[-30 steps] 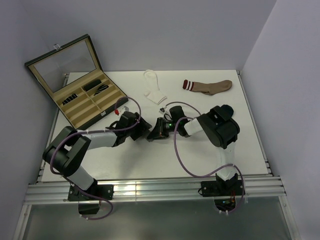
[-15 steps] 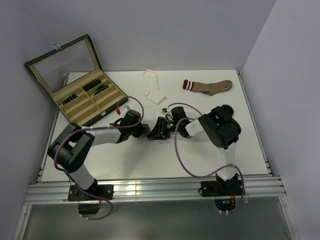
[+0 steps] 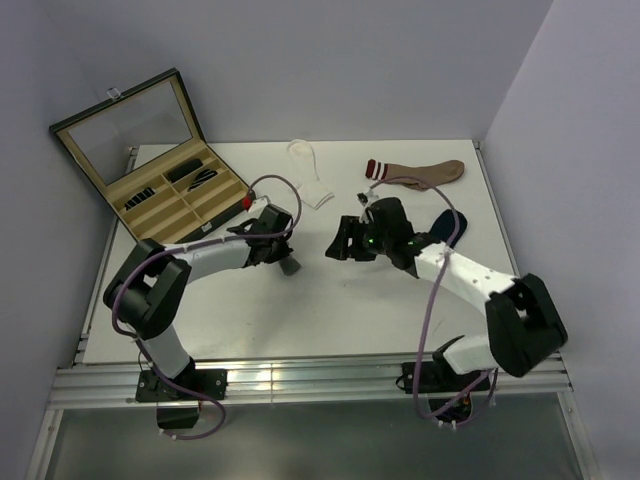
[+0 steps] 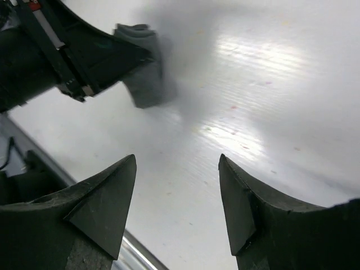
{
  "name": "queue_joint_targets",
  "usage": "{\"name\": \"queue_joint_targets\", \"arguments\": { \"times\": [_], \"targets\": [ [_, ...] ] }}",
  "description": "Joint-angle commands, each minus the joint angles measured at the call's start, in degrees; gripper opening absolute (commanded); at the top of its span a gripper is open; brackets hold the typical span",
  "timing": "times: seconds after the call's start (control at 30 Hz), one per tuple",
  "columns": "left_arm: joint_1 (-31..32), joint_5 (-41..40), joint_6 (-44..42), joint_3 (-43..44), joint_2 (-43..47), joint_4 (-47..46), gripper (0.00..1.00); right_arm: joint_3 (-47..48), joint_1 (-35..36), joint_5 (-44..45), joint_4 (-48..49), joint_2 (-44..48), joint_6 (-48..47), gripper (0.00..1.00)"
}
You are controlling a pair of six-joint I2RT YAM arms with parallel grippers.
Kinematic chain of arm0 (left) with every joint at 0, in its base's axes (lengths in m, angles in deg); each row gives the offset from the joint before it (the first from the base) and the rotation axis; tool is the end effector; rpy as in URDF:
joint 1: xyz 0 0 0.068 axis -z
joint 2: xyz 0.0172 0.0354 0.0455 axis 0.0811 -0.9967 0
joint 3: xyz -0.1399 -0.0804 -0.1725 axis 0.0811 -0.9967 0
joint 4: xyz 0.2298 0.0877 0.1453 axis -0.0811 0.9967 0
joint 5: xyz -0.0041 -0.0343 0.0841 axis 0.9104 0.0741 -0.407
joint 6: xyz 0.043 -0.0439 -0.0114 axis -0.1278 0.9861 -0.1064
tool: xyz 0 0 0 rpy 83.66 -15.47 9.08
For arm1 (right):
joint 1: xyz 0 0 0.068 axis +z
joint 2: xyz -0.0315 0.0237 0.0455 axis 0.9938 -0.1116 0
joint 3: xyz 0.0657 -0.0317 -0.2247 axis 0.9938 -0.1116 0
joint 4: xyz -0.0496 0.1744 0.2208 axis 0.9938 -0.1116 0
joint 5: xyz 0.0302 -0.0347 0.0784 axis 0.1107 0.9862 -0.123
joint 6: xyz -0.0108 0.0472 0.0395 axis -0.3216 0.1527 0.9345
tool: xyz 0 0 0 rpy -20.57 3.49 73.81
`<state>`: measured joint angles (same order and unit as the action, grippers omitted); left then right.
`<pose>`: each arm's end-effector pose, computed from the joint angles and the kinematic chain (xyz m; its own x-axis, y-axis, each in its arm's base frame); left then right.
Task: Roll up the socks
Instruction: Pick up the sock at the center of the board, then place the sock in the storage box.
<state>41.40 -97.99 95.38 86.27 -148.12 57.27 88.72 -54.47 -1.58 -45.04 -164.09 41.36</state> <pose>0.2992 -0.2083 0.1013 -0.7389 -0.4450 -0.5059 -0.2715 0.8838 -0.3809 0.2813 0.1764 0.1577 -0.8186 0.0932 -0.5668 -0.3306 0.7305 0.5976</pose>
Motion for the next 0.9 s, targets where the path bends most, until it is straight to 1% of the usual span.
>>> {"name": "queue_joint_targets", "arguments": {
  "times": [0.0, 0.1, 0.13, 0.17, 0.2, 0.27, 0.3, 0.33, 0.37, 0.4, 0.47, 0.5, 0.57, 0.77, 0.83, 0.87],
  "targets": [
    [-1.33, -5.71, -11.25, 4.49, 0.8, 5.69, 0.0, 1.72, -0.73, 10.69, -10.36, 7.52, -7.25, 0.68],
    [-2.91, -8.16, -16.35, 7.75, 2.3, 6.39, 0.01, 1.98, -0.91, 14.38, -13.53, 13.85, -9.26, 0.68],
    [-3.52, -9.31, -19.94, 9.32, 3.43, 6.83, 0.0, 2.07, -0.91, 15.18, -14.75, 15.26, -9.62, 0.67],
    [-3.96, -10.27, -21.54, 10.12, 3.97, 7.01, 0.0, 2.16, -1.0, 16.06, -15.2, 18.41, -10.41, 0.67],
    [-5.1, -10.63, -26.08, 10.74, 5.1, 6.57, 0.0, 2.51, -1.09, 17.9, -15.64, 19.74, -10.68, 0.67],
    [-6.34, -10.64, -31.2, 11.88, 6.34, 4.91, 0.0, 3.04, -1.18, 19.58, -17.31, 23.69, -10.68, 0.68],
    [-7.56, -9.42, -37.75, 11.88, 7.74, 3.77, 0.0, 3.91, -1.26, 20.02, -17.66, 24.93, -10.68, 0.69],
    [-8.27, -10.01, -40.43, 11.71, 8.45, 2.89, 0.0, 4.53, -1.35, 20.29, -18.71, 25.99, -10.59, 0.75],
    [-8.88, -10.37, -43.06, 11.54, 9.15, 1.05, 0.0, 4.97, -1.26, 20.29, -18.98, 26.87, -10.24, 0.78],
    [-10.46, -10.2, -48.75, 11.27, 10.2, 0.08, 0.0, 5.93, -1.35, 20.46, -19.33, 28.44, -10.15, 0.79],
    [-12.83, -11.51, -53.44, 10.39, 11.0, -2.73, 0.0, 6.73, -1.44, 20.46, -20.56, 29.6, -9.8, 0.8],
    [-13.72, -10.99, -58.16, 10.39, 11.53, -3.01, 0.0, 6.91, -1.35, 20.46, -20.83, 30.38, -9.45, 0.8],
    [-16.95, -8.45, -62.83, 10.48, 11.88, -3.36, 0.0, 5.86, -1.44, 20.03, -20.48, 31.27, -9.19, 0.8],
    [-22.94, -9.66, -75.06, 9.86, 9.78, -6.43, 0.0, 4.19, -1.26, 21.17, -20.74, 32.33, -9.89, 0.8],
    [-24.27, -10.46, -77.62, 9.25, 9.16, -8.8, 0.0, 4.1, -1.35, 21.17, -20.74, 32.06, -10.32, 0.8],
    [-25.75, -10.63, -79.72, 8.9, 8.72, -9.68, 0.0, 4.01, -1.26, 22.56, -20.74, 31.97, -10.5, 0.8]
  ]
}}
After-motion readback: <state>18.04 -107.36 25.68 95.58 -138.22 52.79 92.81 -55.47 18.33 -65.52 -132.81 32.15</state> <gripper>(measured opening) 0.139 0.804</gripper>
